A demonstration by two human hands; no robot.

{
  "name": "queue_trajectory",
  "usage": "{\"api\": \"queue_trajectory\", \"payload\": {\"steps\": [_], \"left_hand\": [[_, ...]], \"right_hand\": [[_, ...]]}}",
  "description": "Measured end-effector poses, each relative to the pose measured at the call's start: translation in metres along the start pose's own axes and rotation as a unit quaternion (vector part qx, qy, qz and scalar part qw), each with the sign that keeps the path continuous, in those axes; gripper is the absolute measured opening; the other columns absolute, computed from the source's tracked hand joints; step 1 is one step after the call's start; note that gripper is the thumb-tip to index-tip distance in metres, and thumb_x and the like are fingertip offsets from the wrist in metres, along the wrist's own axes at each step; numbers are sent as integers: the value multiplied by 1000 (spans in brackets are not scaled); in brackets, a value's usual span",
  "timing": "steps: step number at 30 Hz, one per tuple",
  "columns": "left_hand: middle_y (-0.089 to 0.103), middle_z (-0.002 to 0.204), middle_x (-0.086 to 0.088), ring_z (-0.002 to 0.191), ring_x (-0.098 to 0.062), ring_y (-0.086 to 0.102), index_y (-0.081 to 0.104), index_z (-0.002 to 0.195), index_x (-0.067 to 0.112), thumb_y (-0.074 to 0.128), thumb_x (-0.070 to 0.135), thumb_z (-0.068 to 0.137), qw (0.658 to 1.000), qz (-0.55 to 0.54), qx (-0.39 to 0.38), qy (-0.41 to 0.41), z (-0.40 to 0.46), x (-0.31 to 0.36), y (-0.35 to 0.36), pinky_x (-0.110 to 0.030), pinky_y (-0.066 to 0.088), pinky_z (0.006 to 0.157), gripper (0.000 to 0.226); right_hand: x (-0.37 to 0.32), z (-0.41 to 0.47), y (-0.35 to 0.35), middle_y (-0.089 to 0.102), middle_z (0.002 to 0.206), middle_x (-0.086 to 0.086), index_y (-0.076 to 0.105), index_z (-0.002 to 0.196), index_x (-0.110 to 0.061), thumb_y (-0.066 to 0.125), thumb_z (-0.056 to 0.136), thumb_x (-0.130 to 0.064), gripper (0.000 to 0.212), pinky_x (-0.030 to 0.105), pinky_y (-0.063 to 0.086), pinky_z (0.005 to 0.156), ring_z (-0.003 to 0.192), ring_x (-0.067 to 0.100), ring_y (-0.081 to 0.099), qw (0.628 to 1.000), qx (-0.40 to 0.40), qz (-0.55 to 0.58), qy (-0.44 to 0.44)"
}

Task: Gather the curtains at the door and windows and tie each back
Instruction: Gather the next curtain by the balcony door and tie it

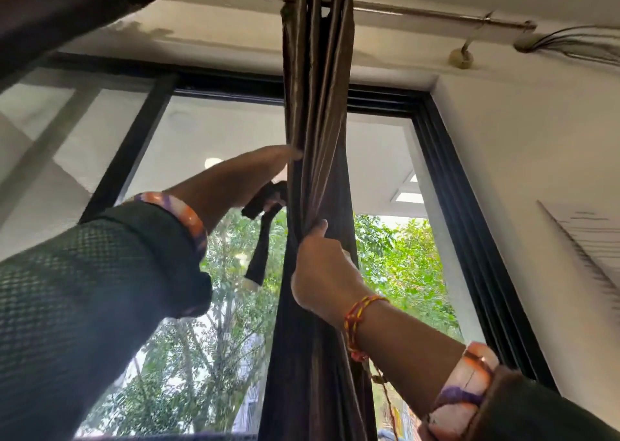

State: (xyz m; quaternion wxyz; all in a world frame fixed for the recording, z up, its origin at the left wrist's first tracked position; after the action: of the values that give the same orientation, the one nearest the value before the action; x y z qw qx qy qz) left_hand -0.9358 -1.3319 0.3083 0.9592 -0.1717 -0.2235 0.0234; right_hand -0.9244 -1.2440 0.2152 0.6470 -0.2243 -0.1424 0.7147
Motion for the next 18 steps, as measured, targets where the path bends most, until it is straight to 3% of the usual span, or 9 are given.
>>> {"api": "queue_trajectory", "payload": {"steps": [1, 3, 4, 6, 8, 11, 14, 16, 18], "left_hand": [[66, 82, -14, 72, -23, 59, 57, 95, 6, 40, 49, 92, 999, -13, -35, -1, -2, 3, 6, -27, 45, 66, 46], [53, 127, -19, 116, -33, 50, 54, 122, 11, 48, 62, 83, 997, -14, -70, -8, -7, 6, 16, -43, 40, 99, 65], [51, 125, -19, 111, -31, 51, 55, 120, 9, 57, 57, 80, 998, -14, -51, -13, -8, 7, 17, -41, 42, 100, 64], [59, 92, -10, 80, -15, 54, 58, 106, 2, 69, 31, 80, 999, -10, 23, -38, -2, 3, 12, -24, 53, 61, 41], [52, 68, -9, 60, -17, 50, 59, 94, 1, 66, 10, 82, 995, 28, 80, -53, 1, 1, 6, -22, 37, 41, 17], [47, 62, -10, 53, -20, 45, 51, 69, 1, 57, -1, 83, 992, 35, 112, -55, 3, 0, -9, -23, 35, 42, 16], [51, 61, -11, 46, -22, 49, 53, 67, 3, 57, 3, 84, 995, -4, 73, -73, 3, -5, -19, -20, 42, 40, 17], [59, 61, -12, 39, -19, 57, 56, 77, 3, 57, 10, 85, 994, -40, 38, -89, 0, -6, -20, -21, 49, 40, 10], [65, 54, -10, 37, -15, 60, 58, 81, 2, 57, 13, 86, 992, -79, 5, -93, -2, -4, -19, -25, 53, 42, 13]], "right_hand": [[-7, 0, 0, 40, 139, 27, -10, 143, 10, 51, 88, -7, 84, 39, 39, 101, 134, 40, 35, 1000, -2, -14, -7], [-19, -1, 0, 38, 140, 29, -15, 141, 12, 51, 88, -5, 87, 40, 38, 102, 135, 41, 32, 999, -1, -29, -17], [-25, -2, -1, 37, 140, 29, -16, 141, 13, 51, 88, -5, 87, 40, 38, 102, 135, 41, 32, 999, 1, -35, -25], [-36, -4, -5, 37, 141, 28, -16, 141, 12, 49, 89, -6, 85, 41, 37, 102, 135, 41, 32, 998, 11, -36, -52], [-45, -11, -10, 41, 139, 24, -13, 143, 9, 48, 90, -11, 83, 42, 38, 100, 133, 39, 35, 996, 15, -26, -83], [-42, -13, -23, 55, 127, 16, 17, 145, -11, 48, 89, -38, 69, 40, 42, 90, 116, 37, 52, 993, 36, 28, -105], [-16, -1, -49, 70, 93, 7, 63, 95, -30, 34, 80, -70, 50, 42, 53, 73, 84, 31, 67, 970, 123, 195, -80], [23, 18, -61, 70, 69, 7, 63, 71, -21, 40, 88, -56, 45, 30, 47, 51, 54, 24, 64, 911, 190, 365, 1], [62, 38, -63, 67, 66, 7, 61, 76, -18, 46, 91, -26, 24, 22, 37, 45, 45, 15, 56, 837, 250, 482, 71]]}}
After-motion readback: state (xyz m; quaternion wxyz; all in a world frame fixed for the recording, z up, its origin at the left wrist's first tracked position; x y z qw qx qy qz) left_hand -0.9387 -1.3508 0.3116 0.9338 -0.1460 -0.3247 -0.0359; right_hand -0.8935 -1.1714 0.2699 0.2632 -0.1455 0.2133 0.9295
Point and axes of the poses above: each hand's wrist, its own z-axis towards the middle knuckle, its own y-axis out of the palm, x = y × z, the point moved 6 cm from there along z, towards the middle knuckle
